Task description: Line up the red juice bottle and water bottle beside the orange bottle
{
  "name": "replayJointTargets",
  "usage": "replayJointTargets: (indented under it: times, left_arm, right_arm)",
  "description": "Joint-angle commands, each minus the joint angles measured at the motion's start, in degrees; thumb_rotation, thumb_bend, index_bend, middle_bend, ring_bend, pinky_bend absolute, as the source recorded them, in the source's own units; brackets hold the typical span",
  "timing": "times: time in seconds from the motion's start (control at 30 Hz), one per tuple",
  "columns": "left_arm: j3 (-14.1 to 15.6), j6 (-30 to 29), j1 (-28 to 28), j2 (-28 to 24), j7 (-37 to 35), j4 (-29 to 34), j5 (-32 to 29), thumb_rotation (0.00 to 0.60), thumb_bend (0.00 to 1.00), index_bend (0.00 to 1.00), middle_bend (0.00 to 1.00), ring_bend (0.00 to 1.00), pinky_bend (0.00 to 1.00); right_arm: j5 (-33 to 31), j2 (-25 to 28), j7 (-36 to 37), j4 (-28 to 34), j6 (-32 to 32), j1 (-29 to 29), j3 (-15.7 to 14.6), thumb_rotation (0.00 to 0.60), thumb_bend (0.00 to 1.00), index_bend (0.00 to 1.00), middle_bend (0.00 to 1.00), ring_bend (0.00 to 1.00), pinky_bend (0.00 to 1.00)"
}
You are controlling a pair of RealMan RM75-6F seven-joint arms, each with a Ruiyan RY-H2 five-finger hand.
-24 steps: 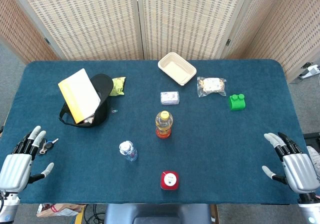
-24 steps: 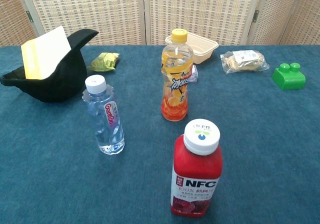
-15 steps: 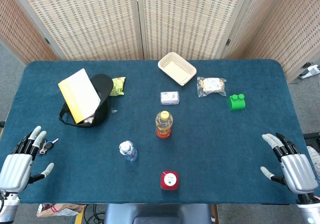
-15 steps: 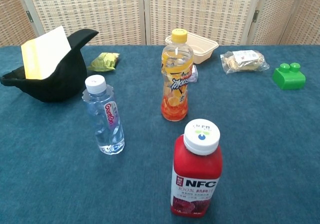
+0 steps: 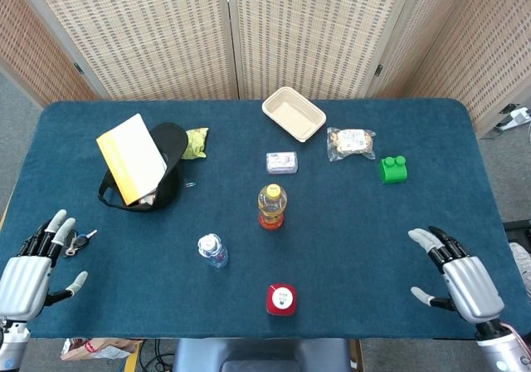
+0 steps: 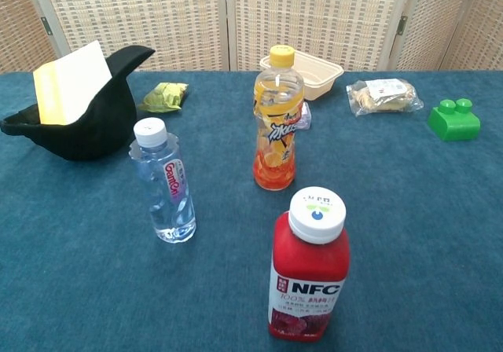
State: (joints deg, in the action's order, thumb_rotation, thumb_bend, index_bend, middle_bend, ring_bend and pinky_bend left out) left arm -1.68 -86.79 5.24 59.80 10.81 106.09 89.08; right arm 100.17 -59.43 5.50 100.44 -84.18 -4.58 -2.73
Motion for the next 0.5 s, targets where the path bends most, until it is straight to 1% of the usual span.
replayJointTargets:
  times: [0.03, 0.3, 0.5]
  left_arm:
    - [-0.09, 0.12, 0.08, -0.11, 0.25, 0.32, -0.1, 0.6, 0.22, 0.01, 0.0, 0.02, 0.14]
    - [-0.2, -0.2, -0.01, -0.53, 1.32, 1.33, 0.07, 0.6, 0.22, 0.01, 0.0, 0.02, 0.14]
    - [-0.14, -0.11, -0.14, -0.39, 1.8, 1.6, -0.22, 0.6, 0.22, 0.01, 0.0, 0.02, 0.14]
  right_arm:
    - [2.0, -1.23, 1.82, 0.3, 2.1, -1.75, -0.88, 0.6, 0.06, 0.14, 0.17, 0.07, 0.2]
    - [5.57, -3.97, 10.59, 1.77, 9.5, -7.72, -2.93, 0.6, 0.0, 0.14, 0.17, 0.07, 0.2]
    - [6.39, -7.19, 17.49, 1.96, 14.06, -11.82, -4.05, 0.6, 0.0, 0.14, 0.17, 0.07, 0.2]
